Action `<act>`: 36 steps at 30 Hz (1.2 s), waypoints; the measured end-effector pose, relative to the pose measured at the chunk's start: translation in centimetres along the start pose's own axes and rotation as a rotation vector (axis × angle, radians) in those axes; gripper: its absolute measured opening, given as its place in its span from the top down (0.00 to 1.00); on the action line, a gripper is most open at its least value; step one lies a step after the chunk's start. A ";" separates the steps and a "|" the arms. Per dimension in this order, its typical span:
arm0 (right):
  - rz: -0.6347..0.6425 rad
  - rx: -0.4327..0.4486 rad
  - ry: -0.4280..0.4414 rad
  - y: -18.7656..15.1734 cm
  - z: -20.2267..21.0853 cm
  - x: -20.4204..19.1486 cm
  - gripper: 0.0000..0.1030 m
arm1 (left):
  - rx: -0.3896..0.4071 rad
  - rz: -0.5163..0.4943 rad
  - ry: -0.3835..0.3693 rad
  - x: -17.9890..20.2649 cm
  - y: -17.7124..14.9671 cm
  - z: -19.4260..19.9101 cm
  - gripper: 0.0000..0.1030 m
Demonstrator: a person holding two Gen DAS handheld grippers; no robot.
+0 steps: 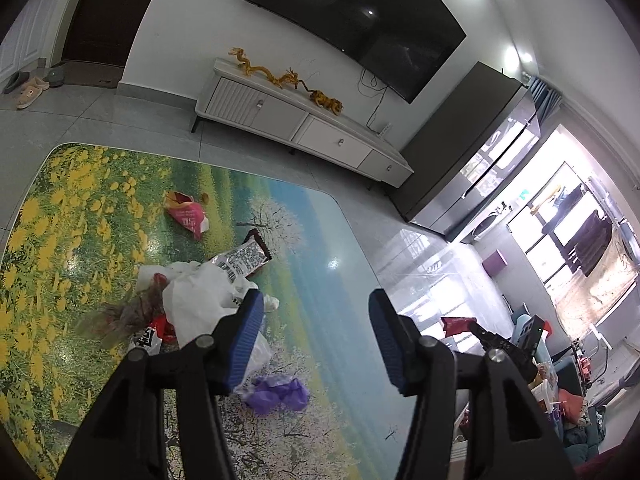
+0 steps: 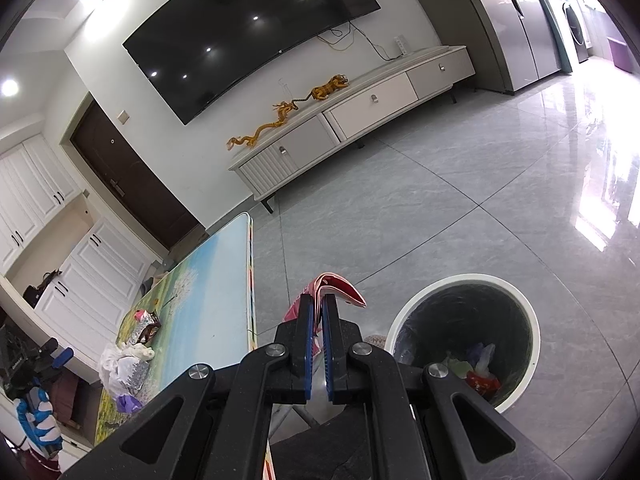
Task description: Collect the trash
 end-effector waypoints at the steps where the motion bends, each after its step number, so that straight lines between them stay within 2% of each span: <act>1: -0.001 0.000 0.000 0.0 0.0 0.0 0.95 | -0.002 -0.005 0.012 -0.1 -0.1 0.0 0.49; 3: -0.001 0.001 0.001 0.0 0.0 0.0 0.95 | -0.004 -0.014 0.045 -0.3 -0.3 0.0 0.49; 10: -0.008 -0.010 0.002 0.1 -0.1 0.1 0.95 | -0.078 -0.047 0.289 -2.7 -2.1 -2.1 0.49; 17: -0.004 -0.018 -0.016 0.3 -0.1 0.0 0.95 | -0.153 -0.021 0.352 -5.1 -3.1 -4.8 0.50; 18: -0.002 -0.019 -0.018 0.3 -0.1 -0.1 0.95 | -0.154 -0.020 0.355 -5.3 -3.2 -5.0 0.55; 19: -0.002 -0.020 -0.019 0.3 -0.1 -0.2 0.95 | -0.154 -0.021 0.351 -5.4 -3.2 -5.2 0.73; 21: 0.003 -0.021 -0.020 0.2 -0.1 -0.5 0.95 | -0.160 -0.024 0.349 -5.5 -3.2 -5.5 0.93; 22: 0.006 -0.022 -0.020 0.1 -0.1 -0.6 0.95 | -0.149 -0.028 0.353 -5.3 -3.1 -5.3 0.97; 28: 0.011 -0.019 -0.016 0.2 -0.1 -0.8 0.95 | -0.049 -0.073 0.312 -3.1 -1.6 -2.3 1.00; 32: 0.009 -0.013 -0.007 0.2 -0.1 -0.6 0.95 | -0.009 -0.128 0.240 0.3 0.2 -1.2 1.00; 36: 0.002 -0.011 -0.007 0.2 -0.2 0.0 0.95 | -0.004 -0.224 0.159 4.8 1.9 -2.3 1.00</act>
Point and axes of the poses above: each gripper's, at about its wrist camera, not at the fingertips, and z roughly against the way its jaws point, x to its right, y to its top, the point moved 1 cm from there along -z, roughly the way its jaws point, and after that the axes turned 13 degrees about -y, right-handed, at the moved point
